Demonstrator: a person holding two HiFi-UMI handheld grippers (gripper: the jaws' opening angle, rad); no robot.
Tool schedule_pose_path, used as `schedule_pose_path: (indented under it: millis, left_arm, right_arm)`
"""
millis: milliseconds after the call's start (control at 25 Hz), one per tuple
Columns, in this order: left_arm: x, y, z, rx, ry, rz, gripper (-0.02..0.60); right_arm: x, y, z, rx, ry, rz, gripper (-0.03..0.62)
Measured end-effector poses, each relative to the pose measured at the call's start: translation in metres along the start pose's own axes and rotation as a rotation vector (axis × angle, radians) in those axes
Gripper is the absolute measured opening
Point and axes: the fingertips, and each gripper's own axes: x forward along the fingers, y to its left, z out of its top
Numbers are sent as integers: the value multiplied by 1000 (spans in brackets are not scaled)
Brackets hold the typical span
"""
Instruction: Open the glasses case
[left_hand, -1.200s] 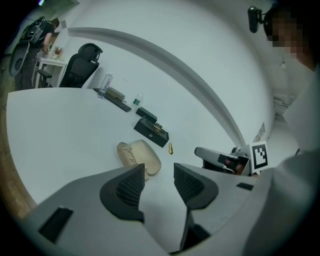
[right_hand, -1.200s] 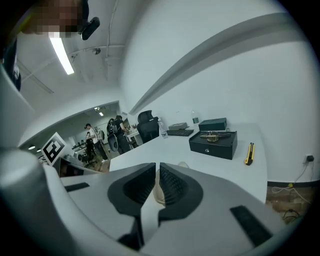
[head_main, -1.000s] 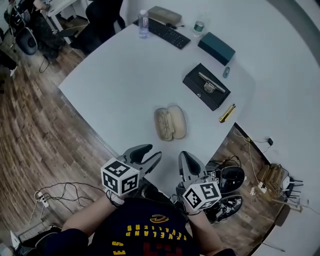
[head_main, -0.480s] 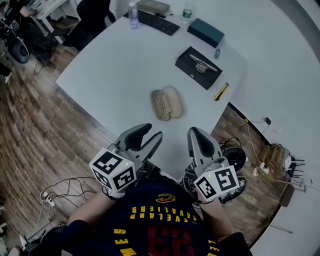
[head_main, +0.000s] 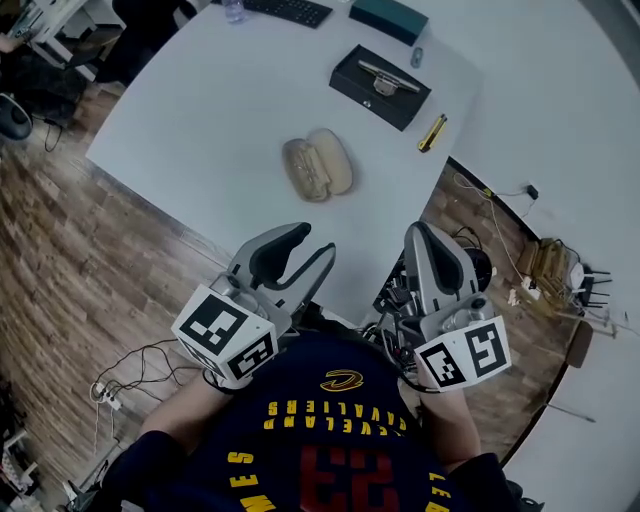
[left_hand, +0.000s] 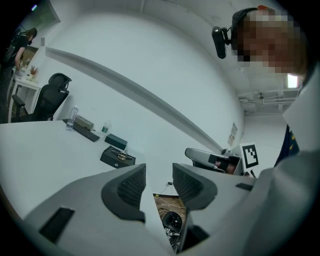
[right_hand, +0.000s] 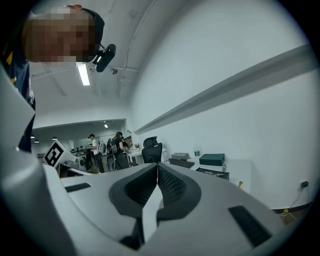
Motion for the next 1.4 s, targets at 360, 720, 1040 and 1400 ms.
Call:
schedule_pose_path:
  millis: [360,720,1040,1400]
  left_arm:
    - [10,-30,6,146,3,-51,178]
    - [12,-27,3,154,18,-43,178]
    - [15,-27,4,163,25,-47,178]
    - [20,-23,1,173,50,-48,178]
  right_arm:
    - [-9,8,0,-47,-7,12,17]
    - [-10,4,1,-56,-8,7,17]
    - [-8,2,-3,-56,10,1,17]
    - [-4,-1,-9,-37,22,5,17]
